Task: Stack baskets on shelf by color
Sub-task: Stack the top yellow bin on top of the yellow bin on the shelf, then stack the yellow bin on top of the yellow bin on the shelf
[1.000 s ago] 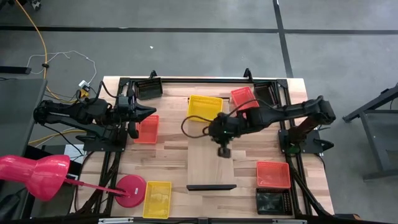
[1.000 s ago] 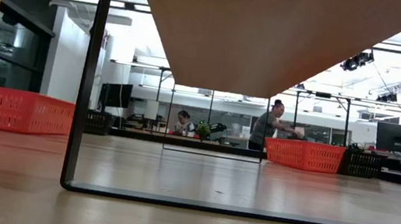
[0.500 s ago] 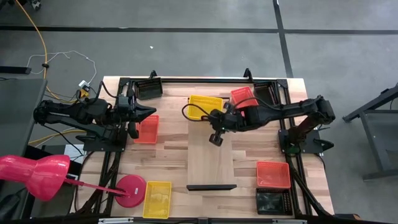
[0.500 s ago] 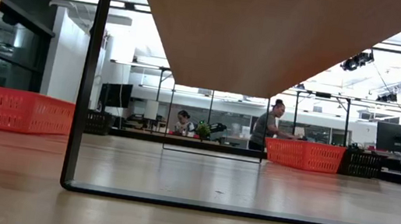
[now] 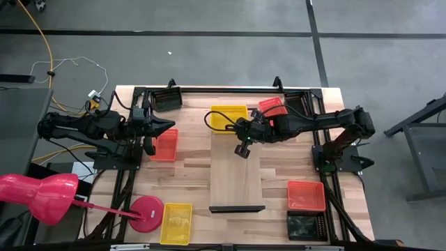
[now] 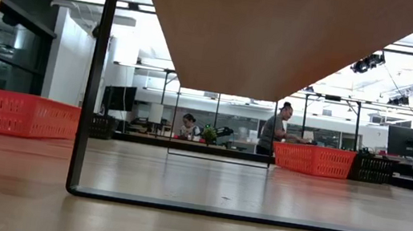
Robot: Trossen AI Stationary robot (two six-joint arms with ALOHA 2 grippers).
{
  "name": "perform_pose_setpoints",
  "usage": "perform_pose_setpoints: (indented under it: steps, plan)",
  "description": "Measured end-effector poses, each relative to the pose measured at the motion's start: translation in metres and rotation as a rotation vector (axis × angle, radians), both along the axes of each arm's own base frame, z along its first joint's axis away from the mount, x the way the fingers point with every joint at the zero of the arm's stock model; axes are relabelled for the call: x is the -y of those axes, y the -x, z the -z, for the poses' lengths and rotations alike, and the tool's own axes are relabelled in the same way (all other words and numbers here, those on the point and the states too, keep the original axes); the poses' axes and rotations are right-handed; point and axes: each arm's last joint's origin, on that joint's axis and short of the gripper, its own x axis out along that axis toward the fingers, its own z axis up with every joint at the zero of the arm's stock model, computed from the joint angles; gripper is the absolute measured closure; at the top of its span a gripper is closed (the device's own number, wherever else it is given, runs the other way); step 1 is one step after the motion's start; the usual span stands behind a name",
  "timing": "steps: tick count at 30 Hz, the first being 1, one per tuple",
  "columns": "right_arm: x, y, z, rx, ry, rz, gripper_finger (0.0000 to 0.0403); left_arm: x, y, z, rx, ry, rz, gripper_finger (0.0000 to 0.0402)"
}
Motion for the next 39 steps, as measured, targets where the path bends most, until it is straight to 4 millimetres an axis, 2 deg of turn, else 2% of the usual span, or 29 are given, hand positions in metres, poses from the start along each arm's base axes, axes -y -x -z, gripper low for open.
perform_pose_setpoints:
  steps: [5,8,15,19,23,28,33,39]
  plan:
    - [0.000,0.001,-0.001,0.000,-0.010,-0.005,0.0403,0.000,0.000,0.000,0.000,0.000,0.000,0.0401]
    - [-0.004,0.006,-0.008,0.020,-0.056,-0.046,0.0403,0.000,0.000,0.000,0.000,0.000,0.000,0.0401]
    - [-0.030,0.038,-0.040,0.079,-0.164,-0.202,0.0403,0.000,0.000,0.000,0.002,0.006,0.000,0.0401]
    - [-0.042,0.058,-0.053,0.099,-0.182,-0.204,0.0403,-0.001,-0.003,0.000,0.030,0.076,-0.032,0.0396]
    - [-0.049,0.076,-0.061,0.097,-0.171,-0.158,0.0403,0.002,-0.015,0.007,-0.034,0.108,0.025,0.0367]
    - [-0.052,0.092,-0.064,0.073,-0.173,-0.114,0.0403,0.007,-0.037,0.005,-0.255,0.161,0.112,0.0304]
    - [-0.051,0.095,-0.064,0.062,-0.168,-0.102,0.0403,0.014,-0.057,0.009,-0.530,0.239,0.233,0.0238]
    - [-0.051,0.095,-0.064,0.060,-0.164,-0.106,0.0403,0.041,-0.072,0.039,-0.849,0.320,0.453,0.0185]
